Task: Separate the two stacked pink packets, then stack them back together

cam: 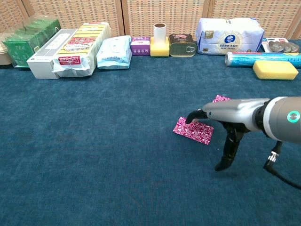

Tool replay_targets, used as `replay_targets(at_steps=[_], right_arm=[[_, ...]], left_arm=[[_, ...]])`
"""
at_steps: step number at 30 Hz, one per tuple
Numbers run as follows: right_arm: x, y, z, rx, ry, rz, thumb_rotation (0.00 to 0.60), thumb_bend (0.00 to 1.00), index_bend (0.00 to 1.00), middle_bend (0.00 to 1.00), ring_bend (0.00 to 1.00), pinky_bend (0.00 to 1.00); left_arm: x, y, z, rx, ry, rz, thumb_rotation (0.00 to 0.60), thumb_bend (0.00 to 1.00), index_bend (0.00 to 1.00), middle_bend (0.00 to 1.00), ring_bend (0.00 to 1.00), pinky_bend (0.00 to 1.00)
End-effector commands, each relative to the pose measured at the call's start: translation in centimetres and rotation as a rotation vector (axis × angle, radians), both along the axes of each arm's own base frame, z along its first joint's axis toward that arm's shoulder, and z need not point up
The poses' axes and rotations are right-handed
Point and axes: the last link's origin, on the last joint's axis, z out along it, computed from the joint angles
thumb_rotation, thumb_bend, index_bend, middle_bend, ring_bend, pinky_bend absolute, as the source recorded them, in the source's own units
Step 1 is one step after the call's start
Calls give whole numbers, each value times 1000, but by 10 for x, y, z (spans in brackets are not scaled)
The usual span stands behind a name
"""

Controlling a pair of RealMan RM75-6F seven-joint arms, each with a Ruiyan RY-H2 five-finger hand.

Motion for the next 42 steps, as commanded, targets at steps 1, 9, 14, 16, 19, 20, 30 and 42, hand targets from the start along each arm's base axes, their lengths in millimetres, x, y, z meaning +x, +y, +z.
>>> replay_targets(at_steps=[1,9,14,16,19,20,30,42], right_arm=[[0,-6,10,-31,-10,-2,600,0,84,96,0,0],[-30,-21,44,-121,42,-48,600,0,84,103,0,2],[-47,-27,53,-131,43,-84,600,0,84,107,0,16],[-52,-27,55,-127,43,-93,600,0,84,109,0,22],[-59,-26,55,-111,47,-108,600,0,84,110,0,25],[-61,-25,54,-102,48,-111,600,0,84,110,0,25],[-73,-21,40,-54,46,-132,600,0,84,111,0,44],[-70,-22,25,-30,45,-123,600,0,83,111,0,44]], left_arm=[[0,0,0,-1,0,0,600,26,0,0,0,37],[1,1,-4,-14,9,-1,600,25,0,0,0,37],[2,0,-5,-15,13,0,600,26,0,0,0,37],[2,0,-6,-16,14,1,600,25,0,0,0,37],[3,0,-7,-19,17,1,600,26,0,0,0,37],[3,0,-7,-20,17,2,600,26,0,0,0,37],[2,2,-7,-18,17,8,600,26,0,0,0,37],[2,4,-8,-25,19,14,600,26,0,0,0,37]])
